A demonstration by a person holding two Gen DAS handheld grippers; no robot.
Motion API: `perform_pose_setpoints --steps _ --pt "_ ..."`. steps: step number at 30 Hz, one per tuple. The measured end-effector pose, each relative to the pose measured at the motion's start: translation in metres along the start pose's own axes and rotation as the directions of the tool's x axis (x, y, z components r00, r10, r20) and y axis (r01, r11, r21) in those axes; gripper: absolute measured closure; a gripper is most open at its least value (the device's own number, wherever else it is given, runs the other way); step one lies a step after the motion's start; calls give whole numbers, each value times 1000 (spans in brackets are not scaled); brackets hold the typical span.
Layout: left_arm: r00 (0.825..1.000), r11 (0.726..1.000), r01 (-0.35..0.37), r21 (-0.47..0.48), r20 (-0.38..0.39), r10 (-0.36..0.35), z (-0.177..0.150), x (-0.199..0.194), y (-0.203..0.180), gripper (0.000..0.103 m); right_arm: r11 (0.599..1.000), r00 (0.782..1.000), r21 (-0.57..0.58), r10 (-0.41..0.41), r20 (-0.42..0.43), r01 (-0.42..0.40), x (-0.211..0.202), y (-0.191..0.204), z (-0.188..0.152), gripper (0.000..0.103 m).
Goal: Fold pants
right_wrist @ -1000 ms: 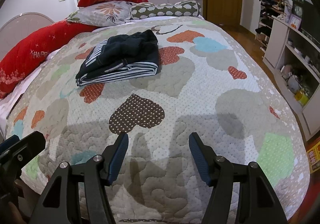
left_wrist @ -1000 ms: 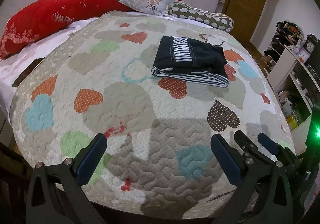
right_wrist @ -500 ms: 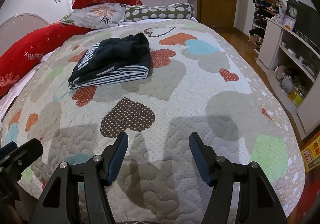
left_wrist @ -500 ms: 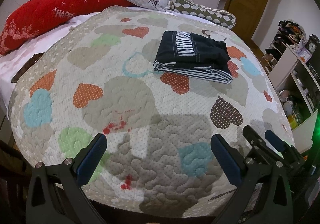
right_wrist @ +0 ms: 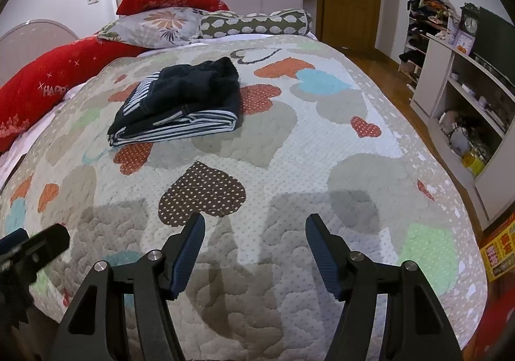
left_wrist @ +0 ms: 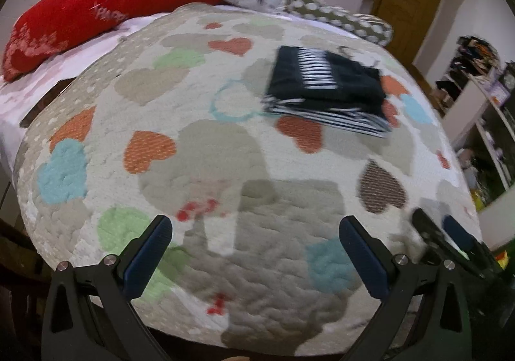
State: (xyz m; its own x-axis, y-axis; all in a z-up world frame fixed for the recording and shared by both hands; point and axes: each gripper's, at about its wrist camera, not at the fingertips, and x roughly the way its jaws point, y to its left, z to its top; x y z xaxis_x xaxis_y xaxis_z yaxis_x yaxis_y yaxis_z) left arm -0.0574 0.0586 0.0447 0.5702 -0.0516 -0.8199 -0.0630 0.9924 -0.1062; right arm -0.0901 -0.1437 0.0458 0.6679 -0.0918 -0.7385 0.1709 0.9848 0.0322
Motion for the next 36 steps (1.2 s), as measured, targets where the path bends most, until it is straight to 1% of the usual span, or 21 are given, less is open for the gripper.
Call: perform_pose_setpoints --steps 4,7,9,11,15,17,18,20,21,22,24,25,26,27,28,30,31,32,33,34,36 --pt "997 999 -45 -19 -64 43 -3 23 13 0 1000 999 23 2 -38 -1 11 -6 -3 33" --pt "991 998 -65 -7 -114 64 -9 39 15 0 999 997 43 16 -69 -13 18 -9 -6 33" --pt "991 996 -85 24 -105 87 -12 41 11 0 999 998 40 16 -66 -14 18 -9 -7 33" --pt "990 995 -90 30 -105 93 -13 42 10 0 999 998 37 19 -66 -16 18 -8 -8 32" --pt "988 998 -65 12 -142 66 -13 49 16 0 998 997 51 32 -67 -29 19 -11 -8 31" --pt "990 998 -56 24 -130 58 -14 48 17 0 998 997 54 38 -65 -35 19 -12 -9 31" --pt "993 998 -51 32 -108 54 -16 47 17 0 998 997 53 41 -63 -37 19 -12 -10 30" --pt "994 997 -57 49 -89 61 -19 46 15 0 998 997 53 47 -58 -44 20 -14 -11 29" --pt "994 996 -59 61 -92 64 -19 45 13 0 997 997 54 52 -55 -49 21 -14 -12 28" --pt "994 997 -41 64 -102 48 -17 42 13 0 997 997 54 58 -50 -55 21 -15 -13 28" --pt "995 998 50 29 -85 -47 -10 32 17 2 997 996 43 73 -44 -71 21 -16 -13 27" --pt "993 995 101 7 -70 -100 -2 27 19 2 995 995 39 88 -42 -87 20 -17 -11 27" --pt "990 992 129 -8 -57 -129 8 24 20 2 991 991 37 127 -32 -126 18 -20 -7 27" --pt "988 989 145 -15 -48 -145 21 23 20 2 985 985 31 170 -19 -170 16 -22 -1 27" --pt "987 988 153 -18 -48 -154 34 26 18 2 982 982 23 188 -14 -188 16 -22 4 27" --pt "980 982 184 -44 -63 -187 58 35 17 2 974 974 19 227 -5 -227 19 -25 28 27" --pt "972 973 220 -74 -70 -225 73 45 18 2 966 966 36 257 -6 -257 23 -27 37 27" --pt "967 968 235 -93 -74 -242 84 54 18 2 953 955 64 297 -8 -296 28 -30 48 27" --pt "965 963 243 -112 -73 -252 97 64 17 2 931 935 108 354 -14 -350 38 -34 63 27" --pt "959 956 264 -131 -66 -274 111 77 15 2 914 922 138 387 -22 -381 46 -34 72 27" --pt "945 940 303 -156 -76 -317 129 95 12 2 878 895 225 443 -49 -422 74 -38 93 27"
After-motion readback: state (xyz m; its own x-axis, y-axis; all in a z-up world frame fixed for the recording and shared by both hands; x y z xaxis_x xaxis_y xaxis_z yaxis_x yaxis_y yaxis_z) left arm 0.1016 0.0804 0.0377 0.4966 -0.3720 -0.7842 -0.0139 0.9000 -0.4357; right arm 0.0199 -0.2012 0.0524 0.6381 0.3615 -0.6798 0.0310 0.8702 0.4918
